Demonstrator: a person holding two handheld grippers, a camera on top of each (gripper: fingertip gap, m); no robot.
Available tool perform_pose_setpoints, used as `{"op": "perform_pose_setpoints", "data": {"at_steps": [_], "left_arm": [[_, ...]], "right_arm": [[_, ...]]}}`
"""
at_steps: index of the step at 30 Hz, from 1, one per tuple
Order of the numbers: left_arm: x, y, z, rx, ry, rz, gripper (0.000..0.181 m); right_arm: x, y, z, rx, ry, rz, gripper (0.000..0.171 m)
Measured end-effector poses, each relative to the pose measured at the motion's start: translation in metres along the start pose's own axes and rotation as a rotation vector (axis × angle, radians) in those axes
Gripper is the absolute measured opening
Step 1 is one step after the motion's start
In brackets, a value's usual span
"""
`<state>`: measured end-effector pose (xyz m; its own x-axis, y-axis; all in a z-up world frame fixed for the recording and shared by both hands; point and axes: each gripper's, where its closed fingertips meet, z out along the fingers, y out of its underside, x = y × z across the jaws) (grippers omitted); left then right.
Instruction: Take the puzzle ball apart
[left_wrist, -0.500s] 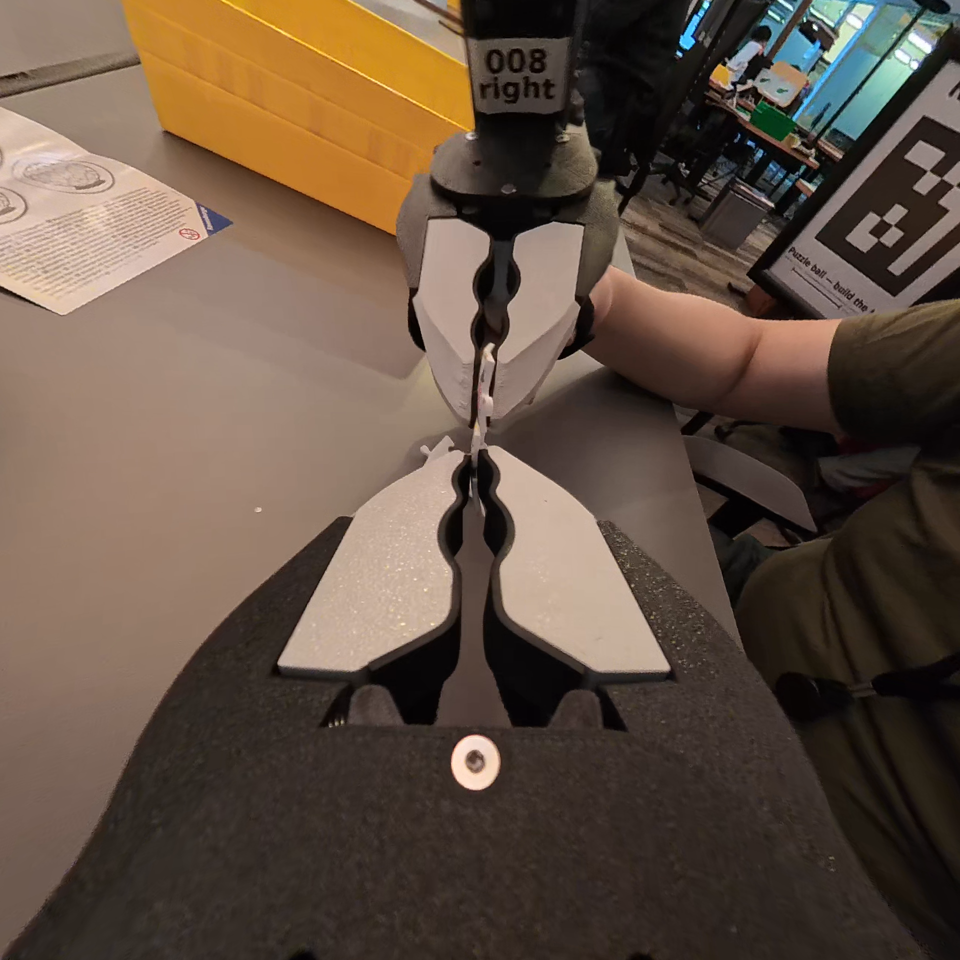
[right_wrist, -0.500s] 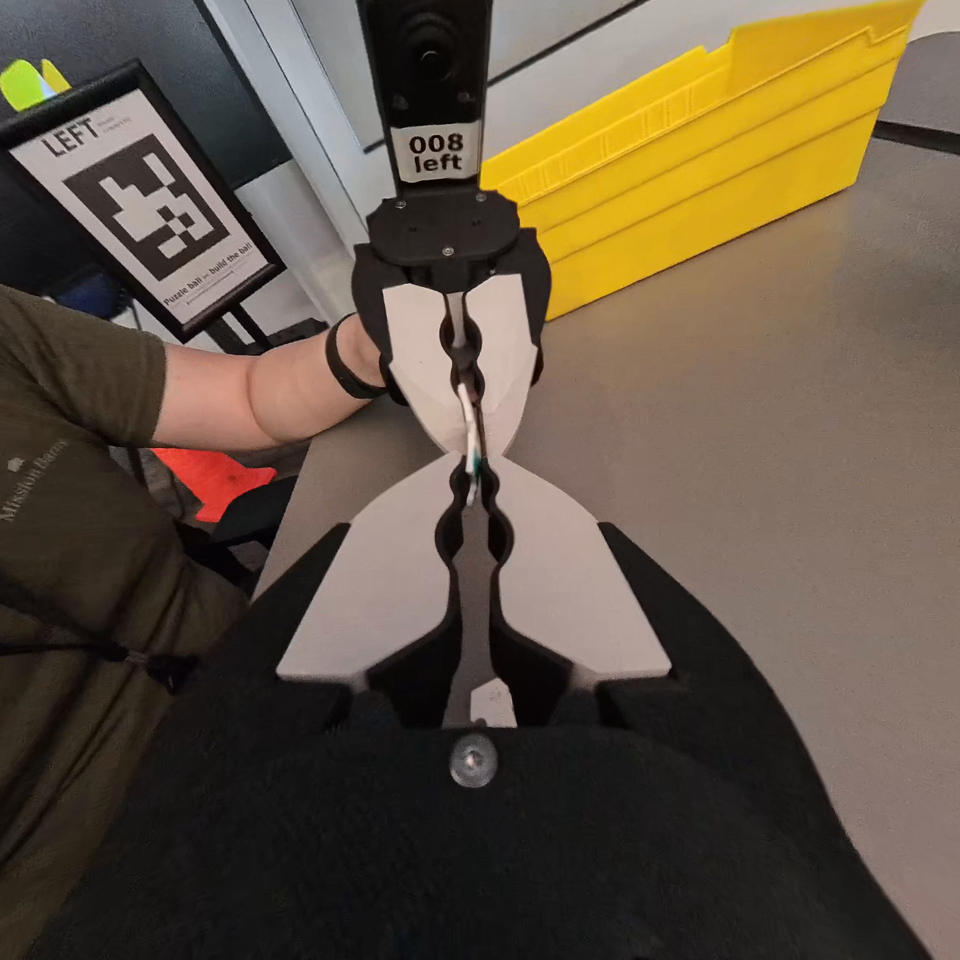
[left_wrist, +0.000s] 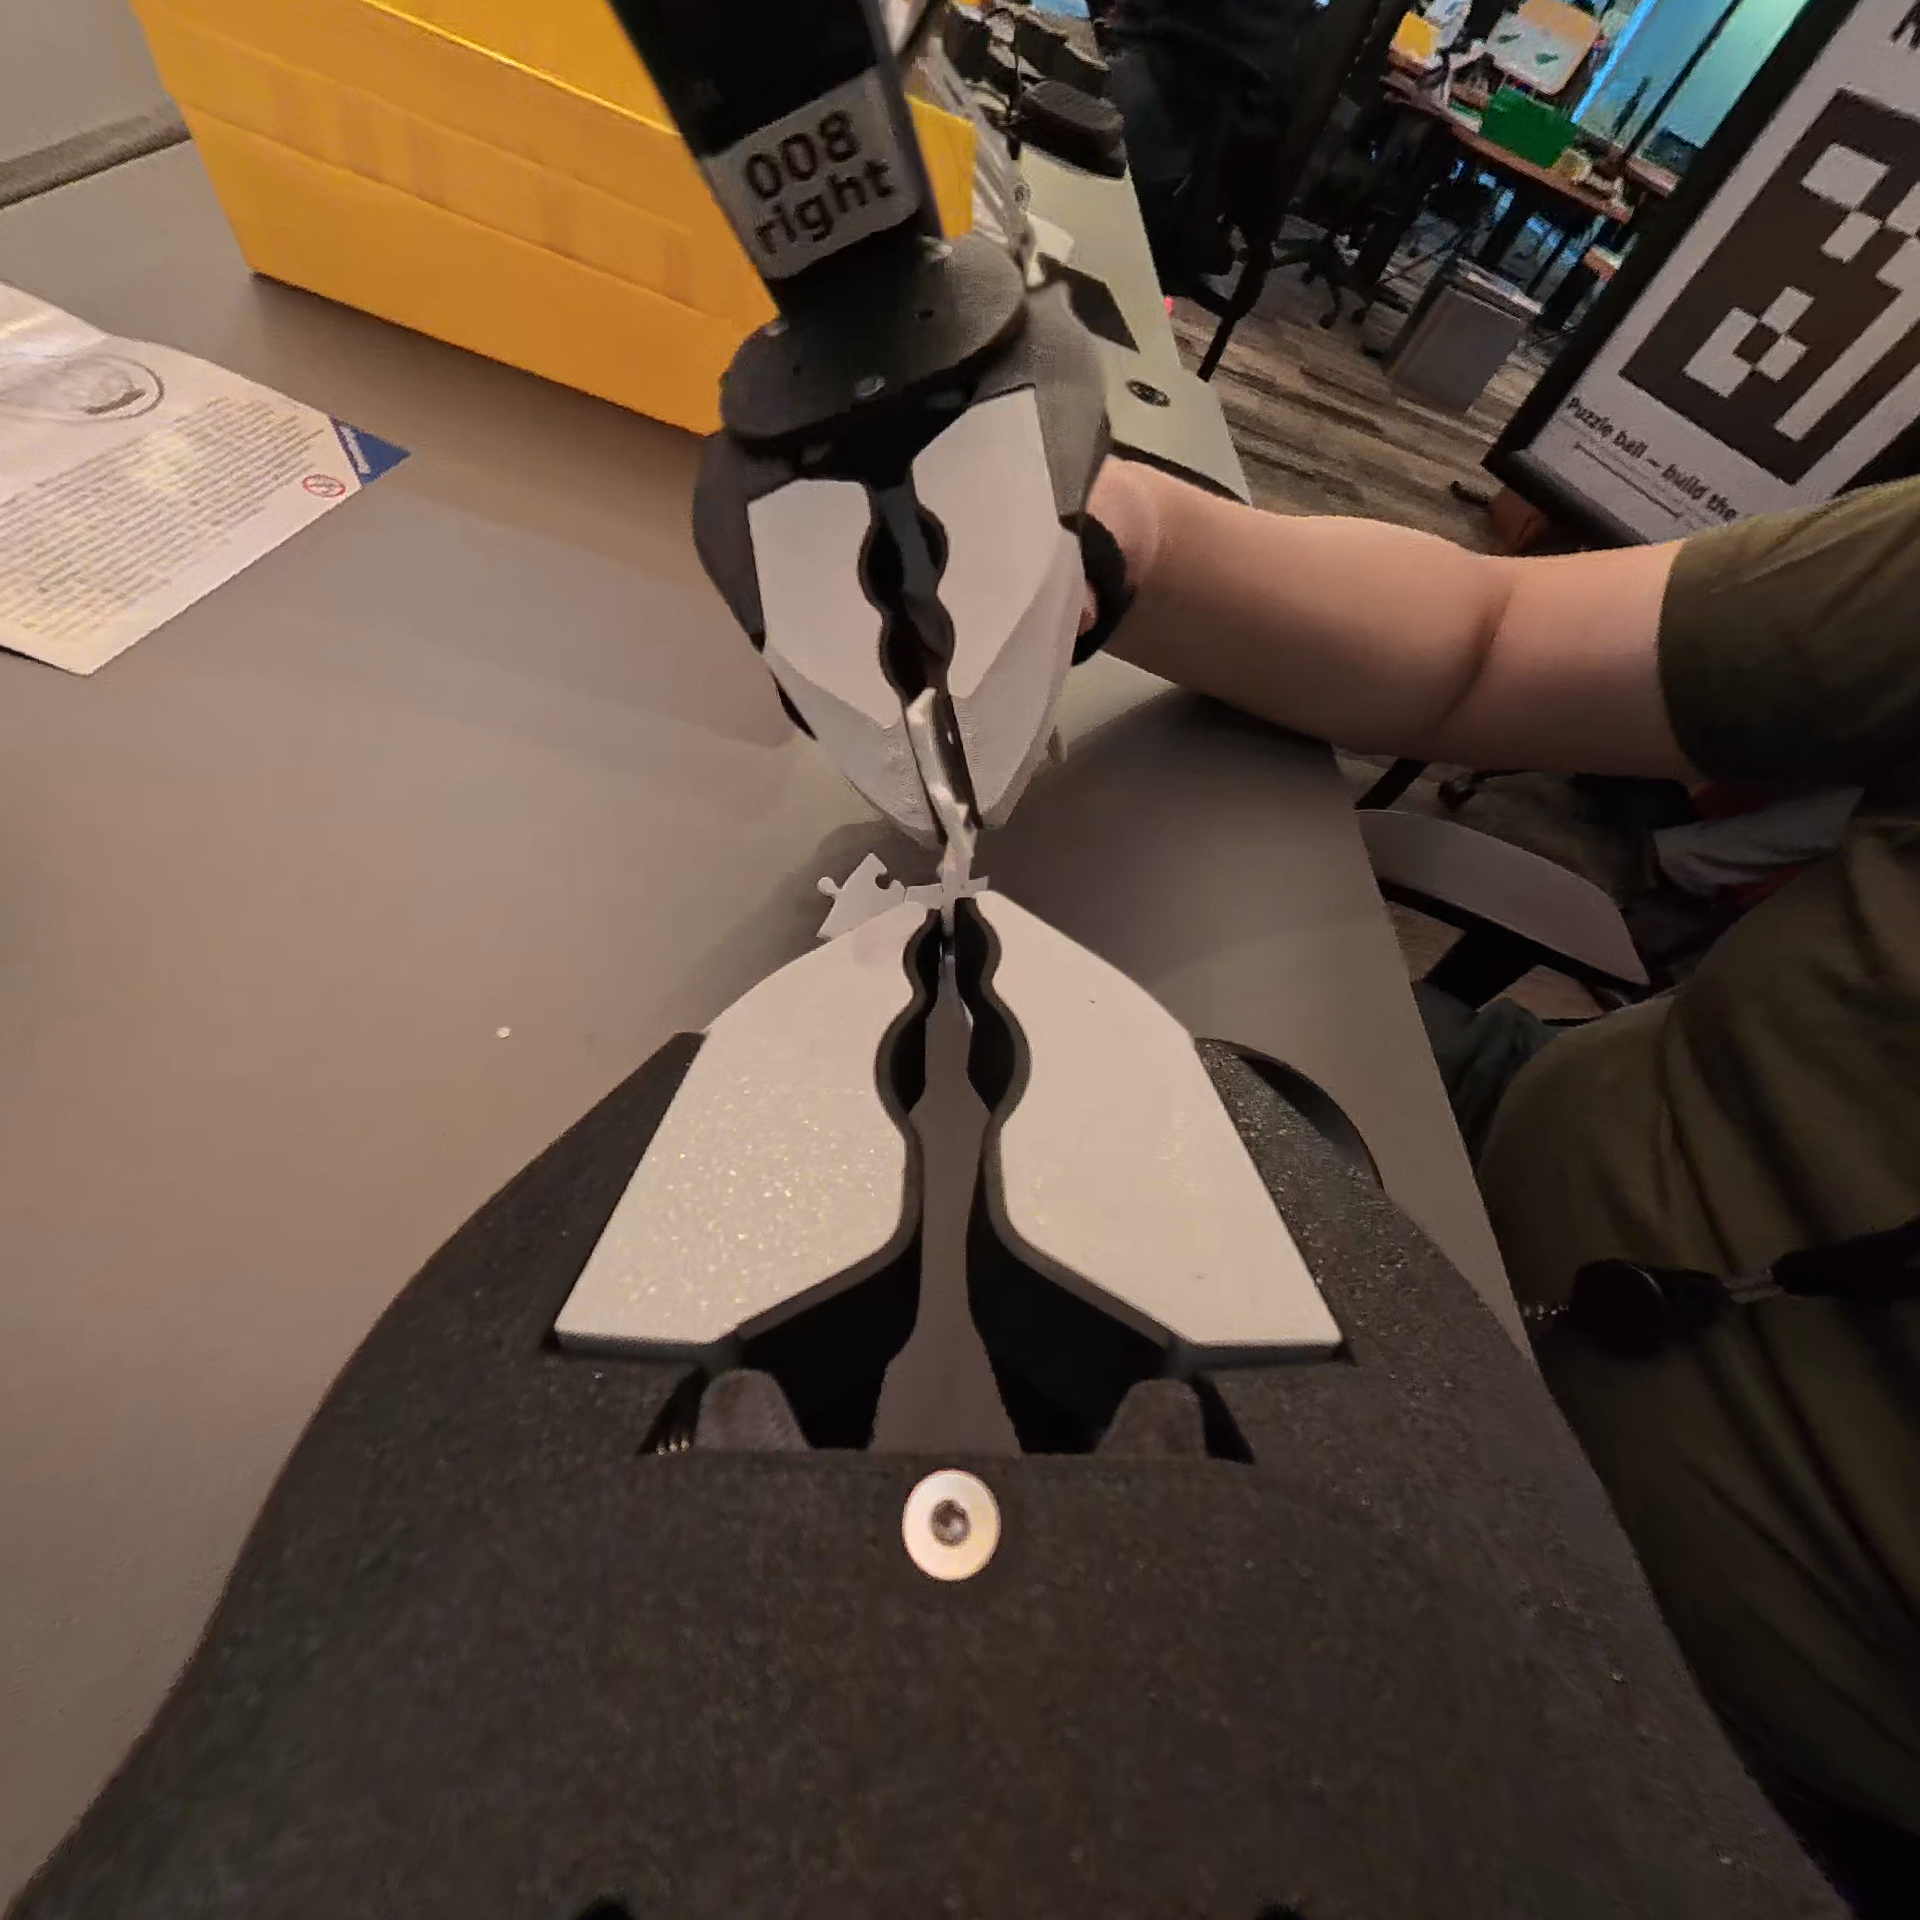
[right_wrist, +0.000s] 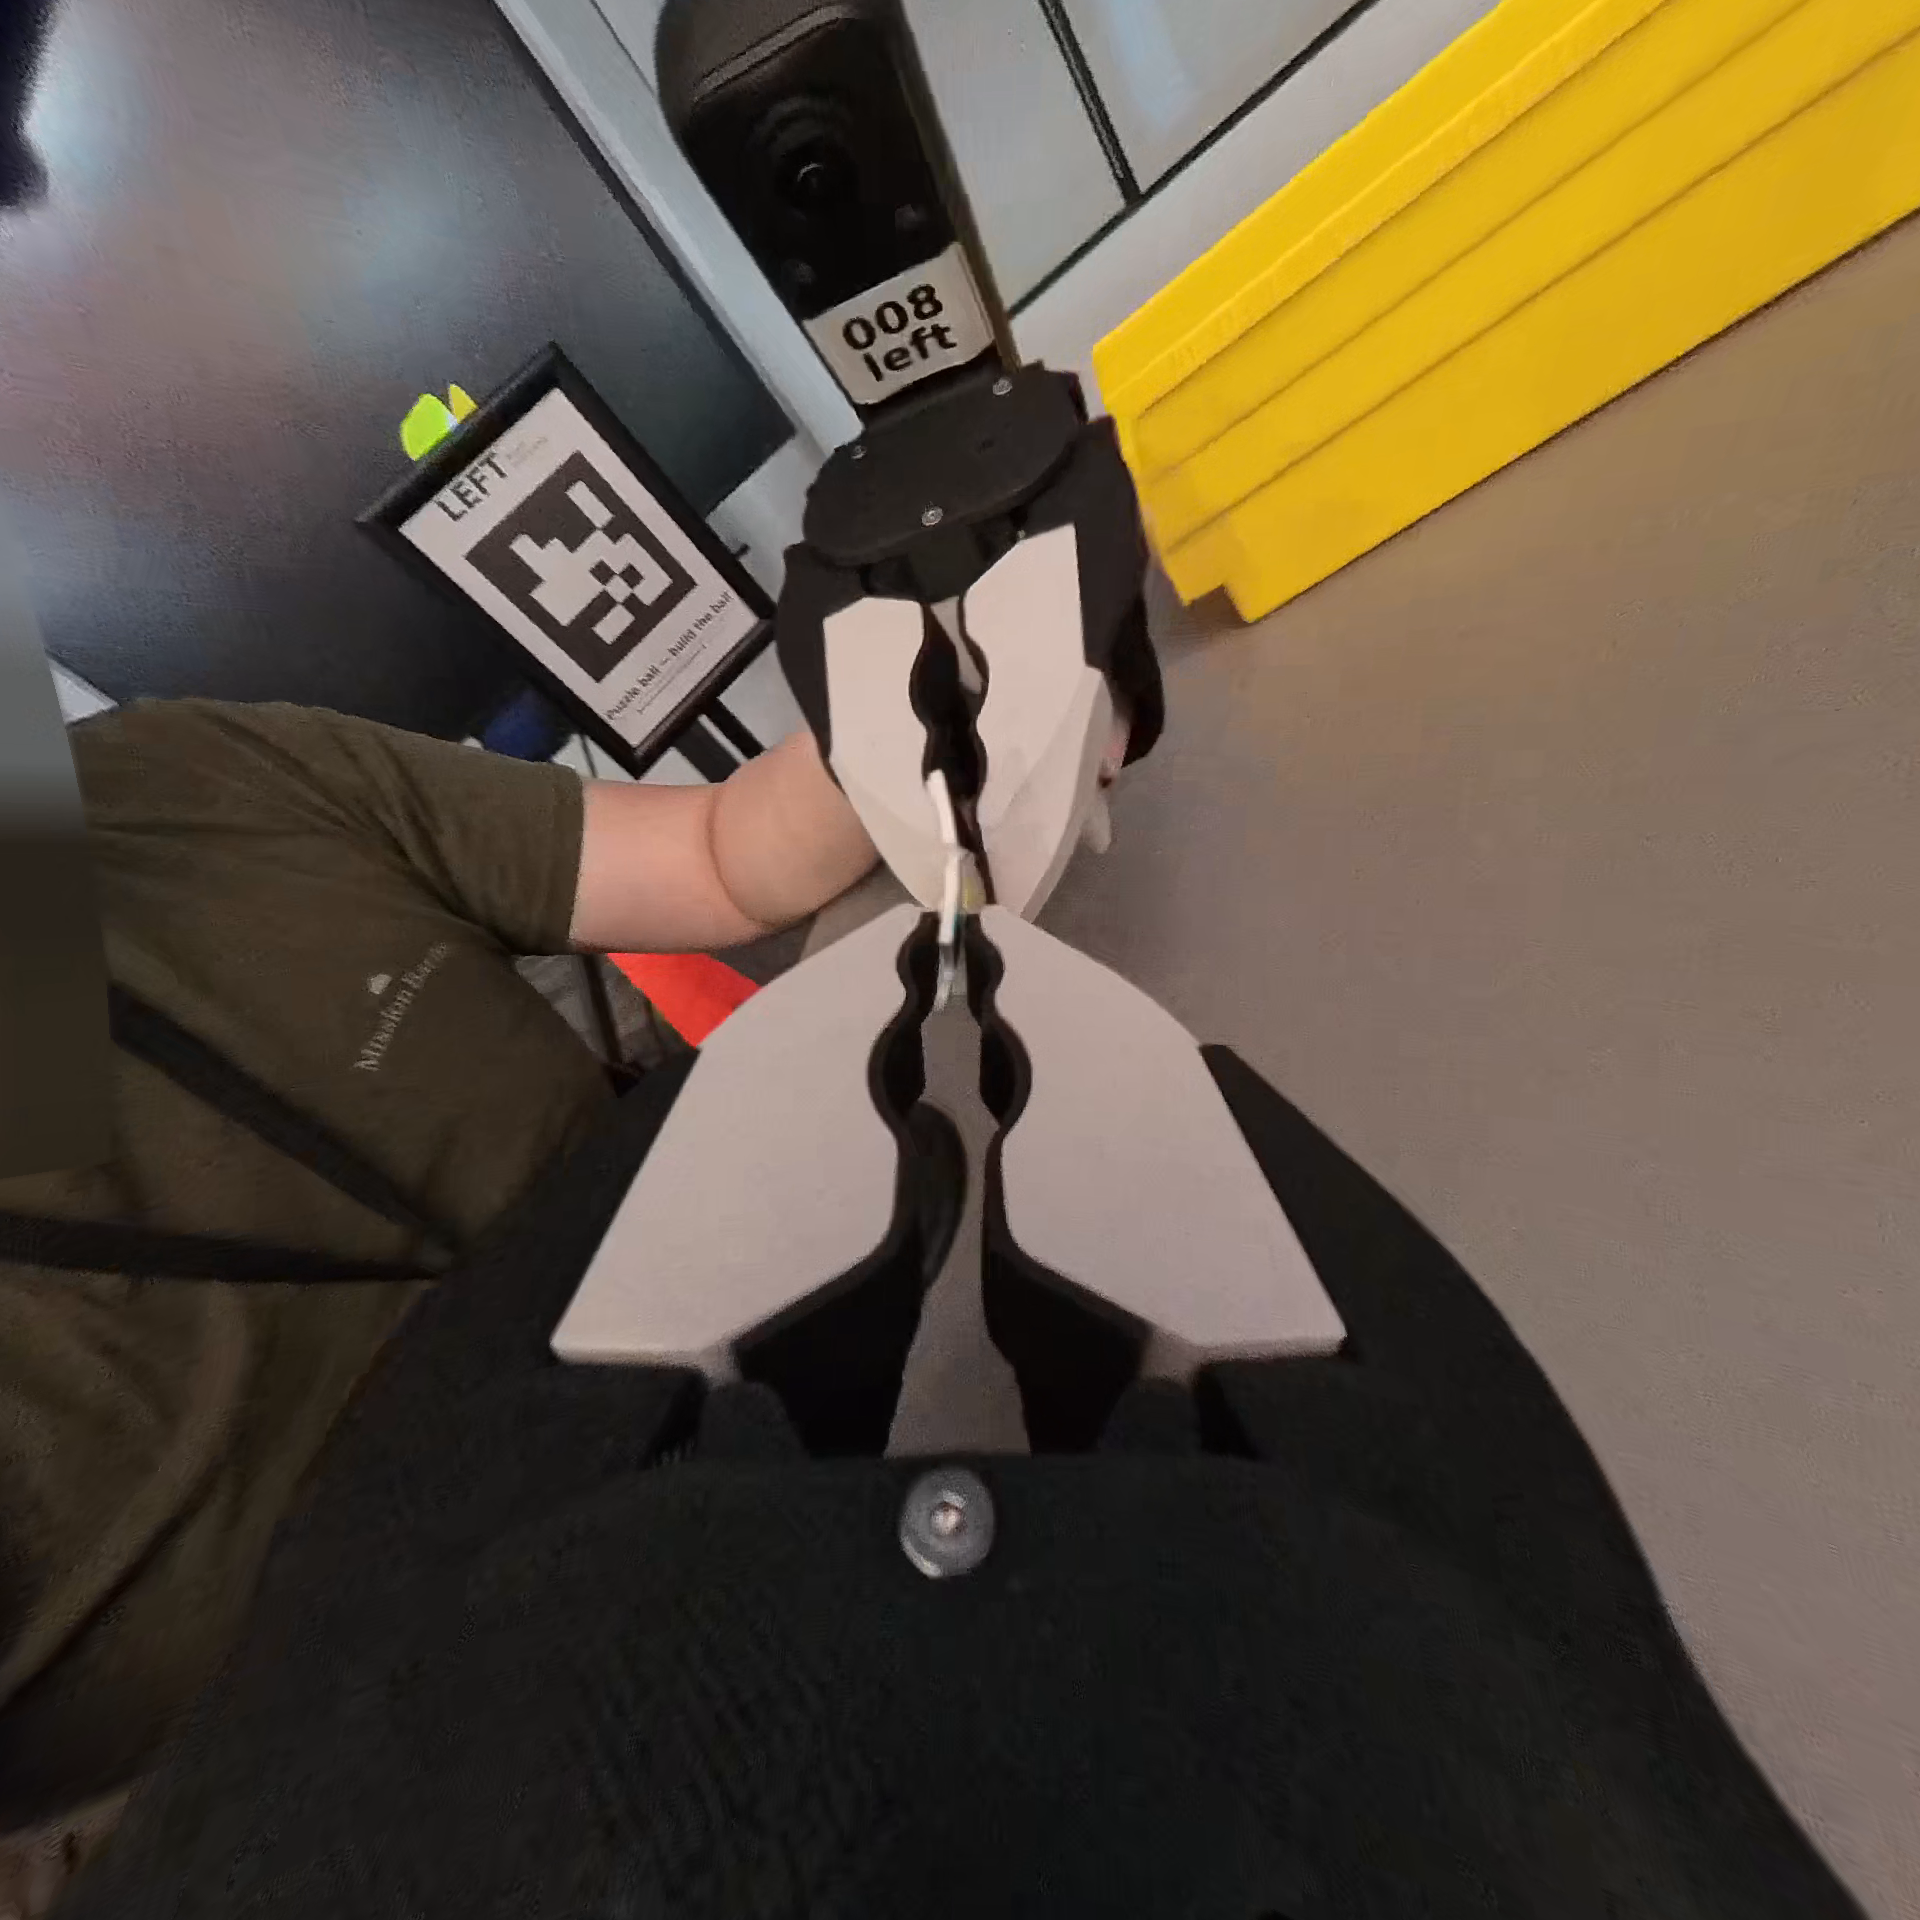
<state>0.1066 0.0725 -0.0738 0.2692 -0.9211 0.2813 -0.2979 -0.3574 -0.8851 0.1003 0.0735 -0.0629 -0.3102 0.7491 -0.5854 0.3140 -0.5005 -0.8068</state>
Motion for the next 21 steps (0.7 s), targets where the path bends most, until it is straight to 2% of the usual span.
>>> {"op": "perform_pose_setpoints", "data": {"at_steps": [7, 11, 14, 18, 21], "left_arm": [[0.012, 0.004, 0.001, -0.058, 0.016, 0.102, 0.003], [0.021, 0.001, -0.001, -0.049, 0.021, 0.214, 0.002], [0.018, 0.006, 0.000, -0.092, -0.028, 0.257, 0.002], [0.012, 0.004, -0.002, -0.069, -0.007, 0.107, 0.002], [0.021, -0.004, -0.005, -0.009, 0.148, -0.104, 0.002]], "right_arm": [[-0.011, 0.007, 0.003, -0.055, -0.082, 0.029, 0.005], [-0.022, 0.008, 0.004, -0.053, -0.193, 0.174, 0.004], [-0.021, 0.011, 0.004, -0.061, -0.176, 0.203, 0.003], [-0.015, 0.001, 0.003, -0.036, -0.063, 0.021, 0.003], [-0.027, -0.005, 0.003, -0.025, -0.027, -0.166, 0.005]]}}
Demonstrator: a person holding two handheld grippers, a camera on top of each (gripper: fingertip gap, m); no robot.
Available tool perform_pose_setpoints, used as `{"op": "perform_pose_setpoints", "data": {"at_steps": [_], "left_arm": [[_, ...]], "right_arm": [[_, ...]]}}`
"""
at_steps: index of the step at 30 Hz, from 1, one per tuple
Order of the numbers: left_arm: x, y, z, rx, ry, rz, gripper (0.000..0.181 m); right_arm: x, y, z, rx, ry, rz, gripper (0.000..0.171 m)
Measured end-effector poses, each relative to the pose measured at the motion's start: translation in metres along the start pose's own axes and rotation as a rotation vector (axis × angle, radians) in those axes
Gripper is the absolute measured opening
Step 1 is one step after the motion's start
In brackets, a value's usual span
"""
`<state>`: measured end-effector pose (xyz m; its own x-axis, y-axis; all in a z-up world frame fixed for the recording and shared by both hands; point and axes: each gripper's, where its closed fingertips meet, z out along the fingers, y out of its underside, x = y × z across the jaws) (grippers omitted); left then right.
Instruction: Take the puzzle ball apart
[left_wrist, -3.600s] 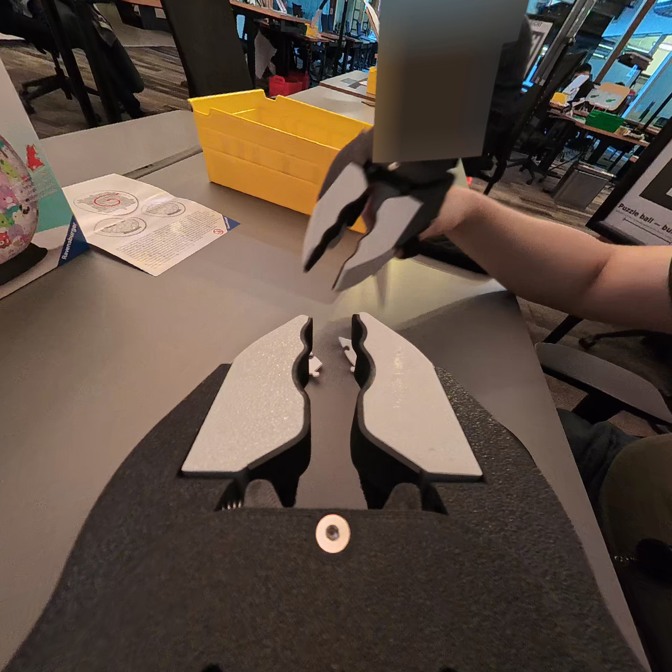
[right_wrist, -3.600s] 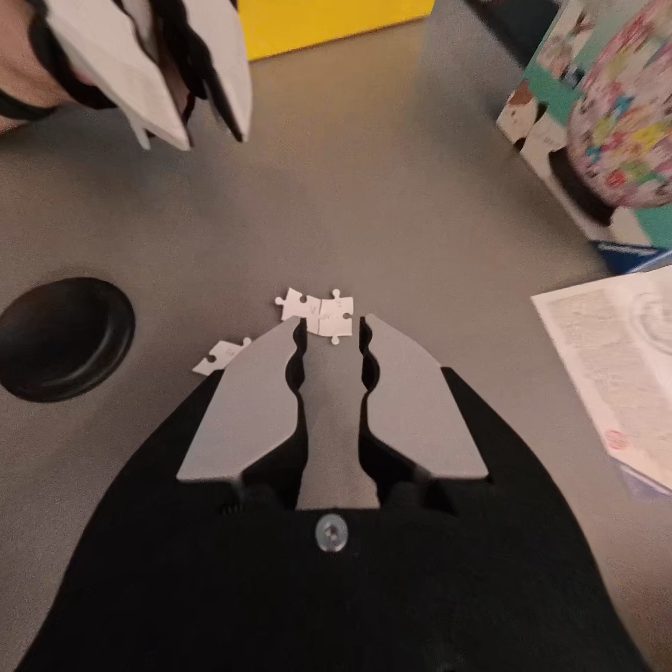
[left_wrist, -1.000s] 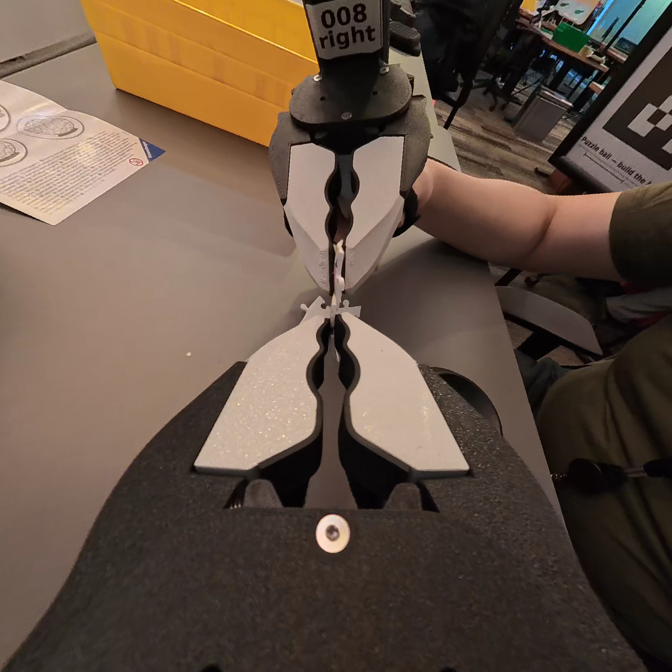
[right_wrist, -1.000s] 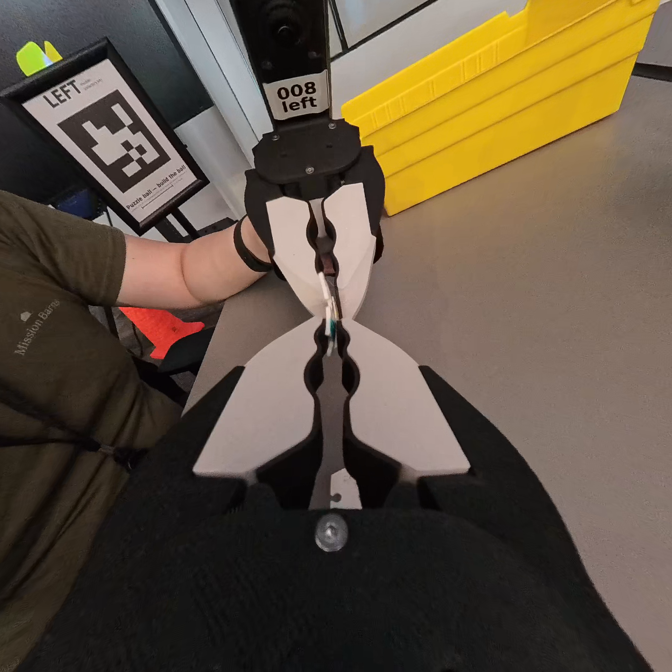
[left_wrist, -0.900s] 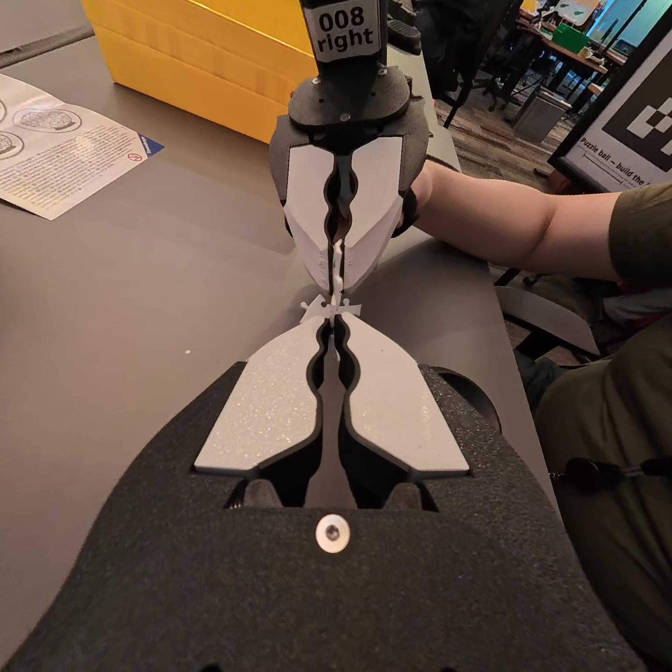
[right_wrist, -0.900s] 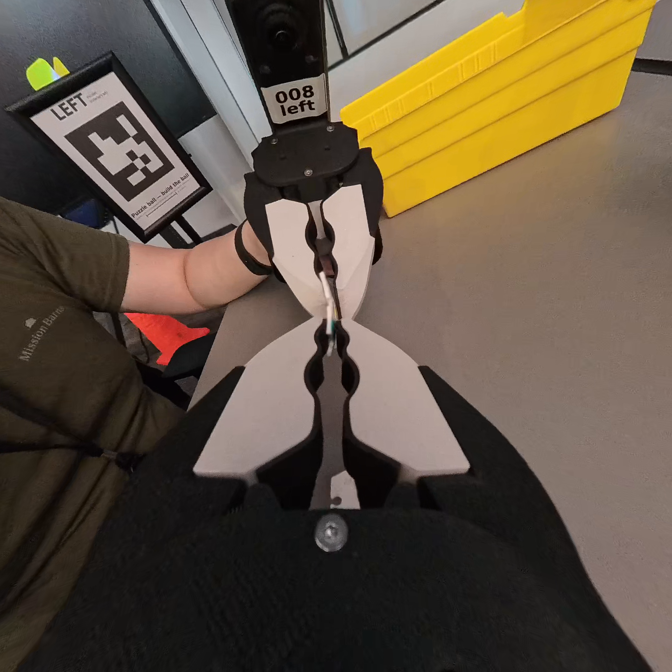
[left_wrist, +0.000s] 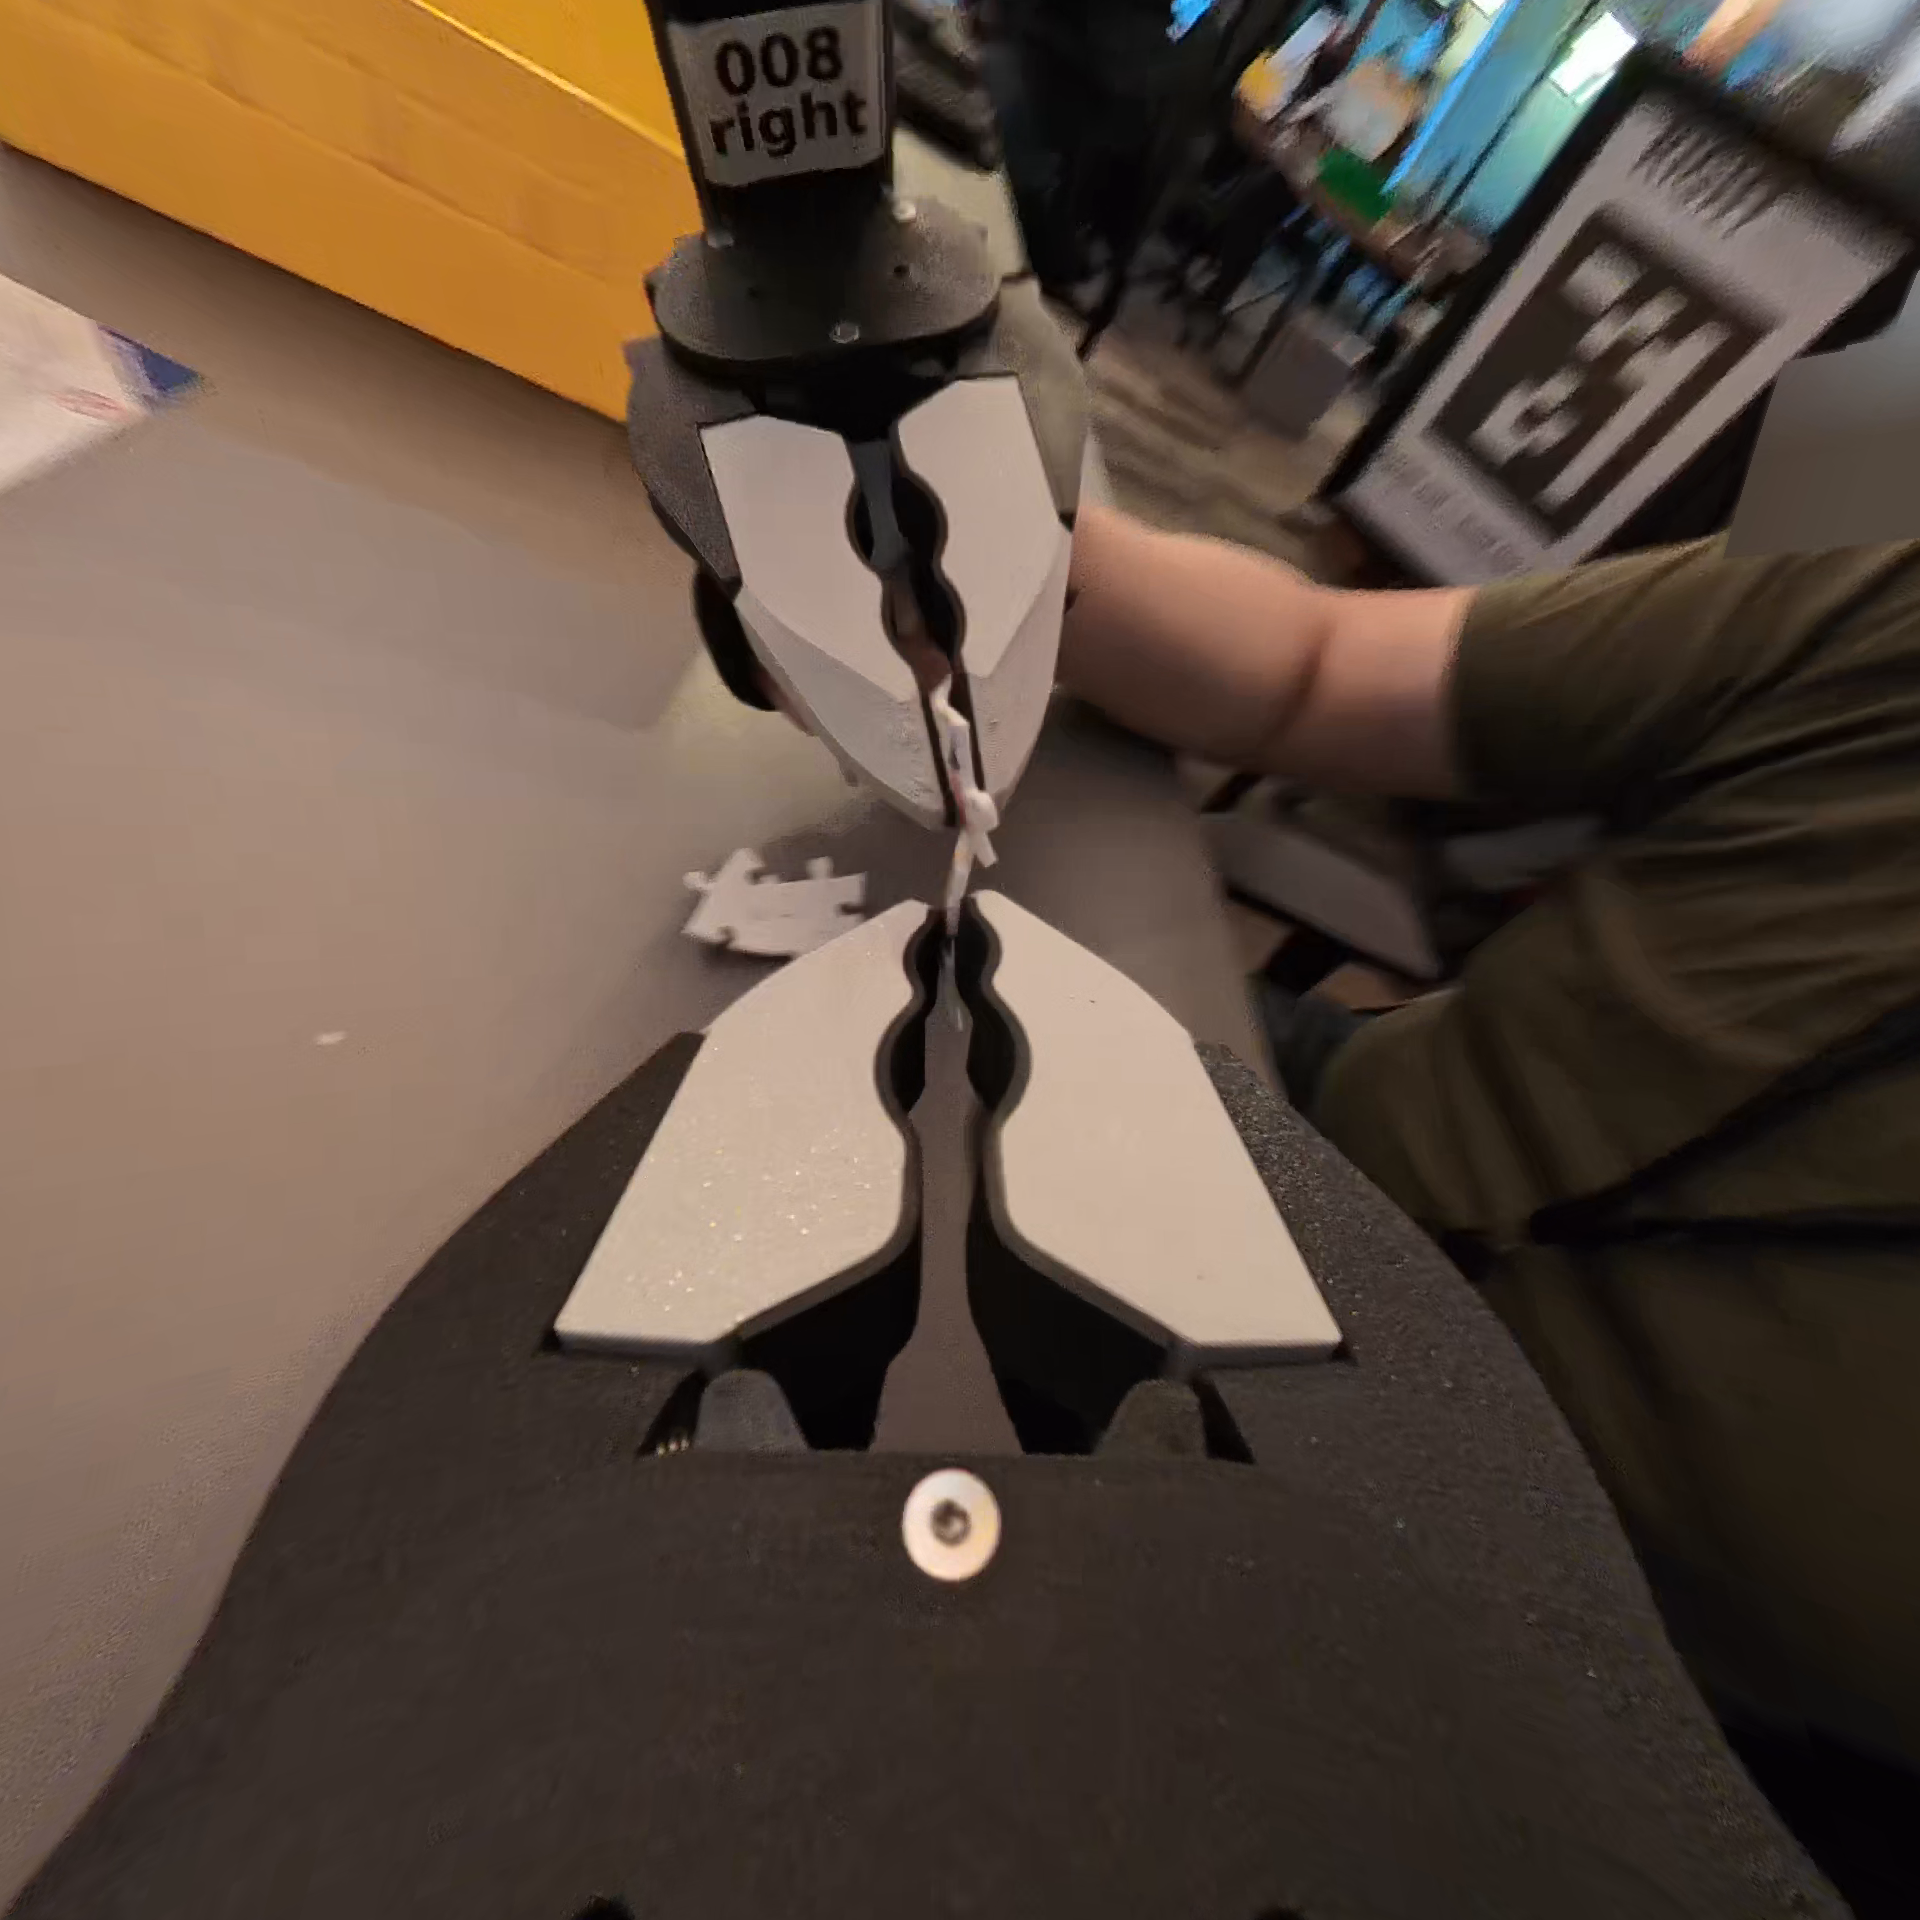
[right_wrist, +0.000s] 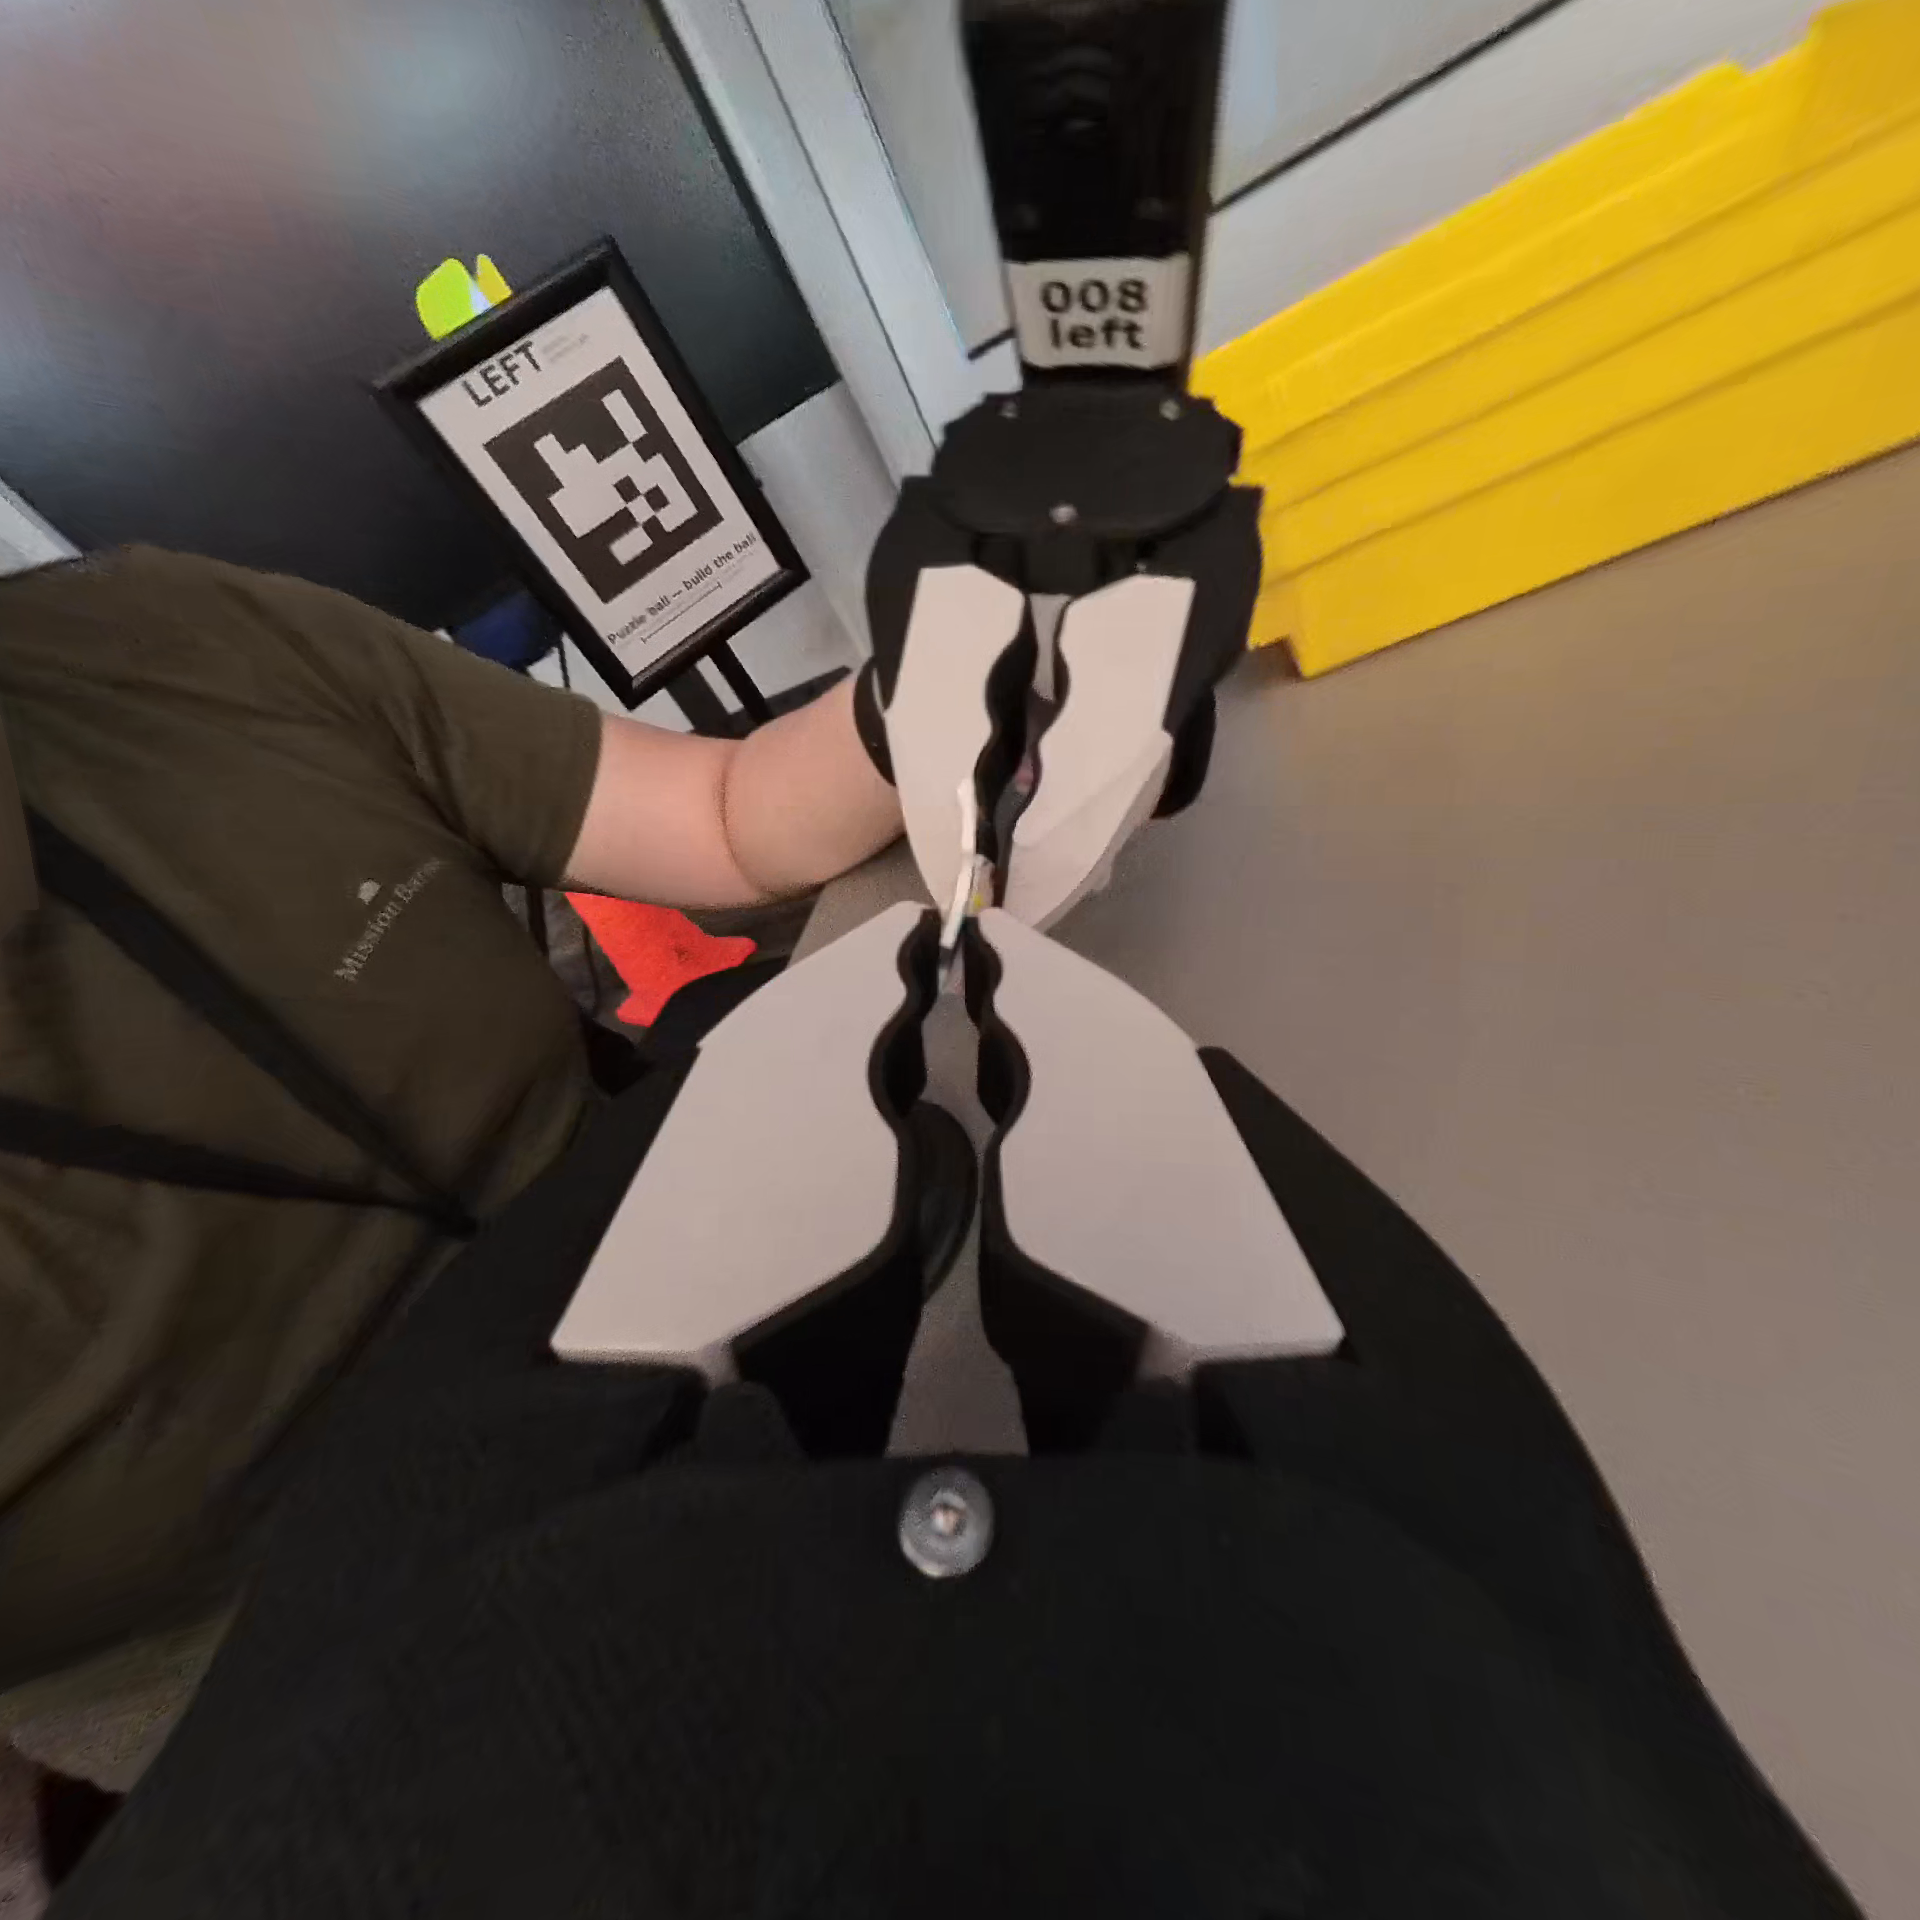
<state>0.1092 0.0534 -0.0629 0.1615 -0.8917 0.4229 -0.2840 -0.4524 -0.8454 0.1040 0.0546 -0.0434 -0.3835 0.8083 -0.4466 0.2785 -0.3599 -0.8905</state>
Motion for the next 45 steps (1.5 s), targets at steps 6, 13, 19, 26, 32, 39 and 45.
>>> {"op": "perform_pose_setpoints", "data": {"at_steps": [6, 13, 19, 26, 32, 39, 45], "left_arm": [[0.026, -0.005, 0.000, 0.034, 0.193, -0.067, 0.003], [0.006, -0.003, -0.001, 0.006, 0.010, 0.041, 0.002], [-0.026, 0.005, -0.004, -0.033, -0.194, 0.052, 0.002], [-0.033, 0.010, -0.005, -0.051, -0.213, 0.007, 0.002], [-0.036, 0.014, -0.003, -0.077, -0.221, -0.001, 0.002], [-0.041, 0.018, -0.004, -0.135, -0.302, 0.066, 0.003], [-0.015, 0.010, 0.001, -0.089, -0.158, 0.138, 0.002]], "right_arm": [[-0.025, -0.004, 0.001, -0.010, -0.033, -0.232, 0.007], [-0.005, 0.000, -0.001, -0.023, 0.046, -0.078, 0.004], [0.031, 0.007, -0.003, -0.028, 0.248, 0.099, 0.004], [0.034, 0.002, -0.003, -0.004, 0.296, 0.034, 0.006], [0.040, 0.008, -0.004, -0.014, 0.295, 0.096, 0.003], [0.047, 0.013, 0.000, 0.036, 0.250, 0.279, 0.003], [0.019, 0.007, -0.003, 0.060, -0.023, 0.348, 0.002]]}}
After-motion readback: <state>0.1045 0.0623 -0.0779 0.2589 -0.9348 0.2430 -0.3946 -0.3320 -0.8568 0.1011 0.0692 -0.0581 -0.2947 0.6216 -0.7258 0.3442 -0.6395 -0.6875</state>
